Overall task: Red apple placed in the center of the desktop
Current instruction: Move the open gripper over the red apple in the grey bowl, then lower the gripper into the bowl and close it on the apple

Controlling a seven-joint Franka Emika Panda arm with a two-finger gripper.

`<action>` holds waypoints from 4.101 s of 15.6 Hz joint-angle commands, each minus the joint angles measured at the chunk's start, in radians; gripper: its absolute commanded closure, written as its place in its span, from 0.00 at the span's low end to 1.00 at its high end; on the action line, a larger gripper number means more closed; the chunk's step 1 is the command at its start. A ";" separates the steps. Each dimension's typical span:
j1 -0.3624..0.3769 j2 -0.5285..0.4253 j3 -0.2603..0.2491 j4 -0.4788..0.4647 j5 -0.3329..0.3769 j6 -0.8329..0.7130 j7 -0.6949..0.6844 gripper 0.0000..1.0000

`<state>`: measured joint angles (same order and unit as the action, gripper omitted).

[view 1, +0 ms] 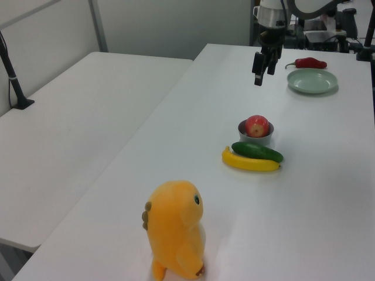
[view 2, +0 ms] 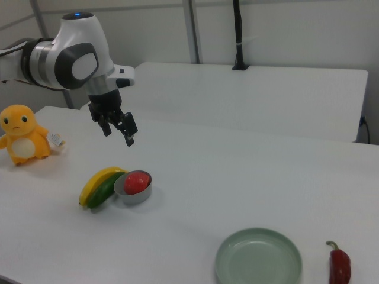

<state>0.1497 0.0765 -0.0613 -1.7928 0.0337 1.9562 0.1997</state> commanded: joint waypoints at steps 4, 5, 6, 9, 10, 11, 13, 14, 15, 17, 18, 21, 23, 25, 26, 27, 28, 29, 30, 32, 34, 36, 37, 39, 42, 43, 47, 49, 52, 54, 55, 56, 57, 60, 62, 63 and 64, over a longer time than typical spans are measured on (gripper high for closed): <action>0.019 -0.012 -0.023 -0.019 0.037 0.004 -0.075 0.00; 0.019 -0.011 -0.023 -0.019 0.034 0.004 -0.083 0.00; 0.019 -0.011 -0.023 -0.019 0.034 0.004 -0.098 0.00; 0.016 -0.007 -0.023 -0.020 0.034 0.006 -0.169 0.00; 0.016 0.003 -0.023 -0.020 0.034 0.009 -0.206 0.00; 0.016 0.011 -0.023 -0.020 0.034 0.019 -0.242 0.00; 0.014 0.031 -0.023 -0.025 0.034 0.033 -0.317 0.00; 0.013 0.037 -0.023 -0.025 0.034 0.038 -0.332 0.00; 0.011 0.054 -0.023 -0.025 0.034 0.046 -0.335 0.00; 0.010 0.081 -0.023 -0.025 0.029 0.081 -0.335 0.00; 0.002 0.101 -0.023 -0.023 0.029 0.096 -0.333 0.00; -0.015 0.147 -0.025 -0.036 0.022 0.145 -0.335 0.00; -0.022 0.175 -0.025 -0.075 -0.004 0.209 -0.333 0.00; -0.016 0.174 -0.025 -0.089 -0.008 0.228 -0.327 0.00; -0.016 0.172 -0.025 -0.089 -0.008 0.228 -0.327 0.00; -0.016 0.174 -0.025 -0.088 -0.008 0.231 -0.327 0.00; -0.016 0.175 -0.025 -0.088 -0.008 0.231 -0.329 0.00; -0.016 0.174 -0.025 -0.088 -0.008 0.230 -0.329 0.00; -0.015 0.174 -0.025 -0.088 -0.008 0.230 -0.329 0.00; -0.015 0.174 -0.025 -0.085 -0.008 0.228 -0.329 0.00; -0.013 0.174 -0.025 -0.085 -0.008 0.227 -0.329 0.00; -0.012 0.178 -0.020 -0.089 -0.008 0.230 -0.327 0.00; -0.004 0.178 -0.019 -0.089 -0.008 0.230 -0.326 0.00; 0.001 0.184 -0.019 -0.096 -0.009 0.230 -0.324 0.00; 0.002 0.198 -0.014 -0.096 -0.009 0.231 -0.324 0.00; 0.002 0.203 -0.014 -0.094 -0.009 0.231 -0.324 0.00; 0.022 0.229 -0.014 -0.092 -0.020 0.234 -0.324 0.00; 0.031 0.239 -0.014 -0.092 -0.032 0.236 -0.322 0.00; 0.036 0.256 -0.014 -0.091 -0.038 0.236 -0.321 0.00; 0.037 0.258 -0.014 -0.089 -0.049 0.237 -0.321 0.00; 0.037 0.258 -0.012 -0.091 -0.049 0.236 -0.321 0.00; 0.034 0.259 -0.012 -0.091 -0.055 0.237 -0.322 0.06; 0.036 0.264 -0.012 -0.091 -0.069 0.239 -0.321 0.10; 0.036 0.267 -0.011 -0.091 -0.081 0.239 -0.321 0.20; 0.036 0.266 -0.011 -0.089 -0.081 0.239 -0.321 0.29; 0.036 0.266 -0.011 -0.089 -0.083 0.239 -0.321 0.31; 0.036 0.266 -0.011 -0.089 -0.081 0.239 -0.321 0.31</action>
<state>0.1780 0.3427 -0.0699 -1.8728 -0.0363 2.1710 -0.1137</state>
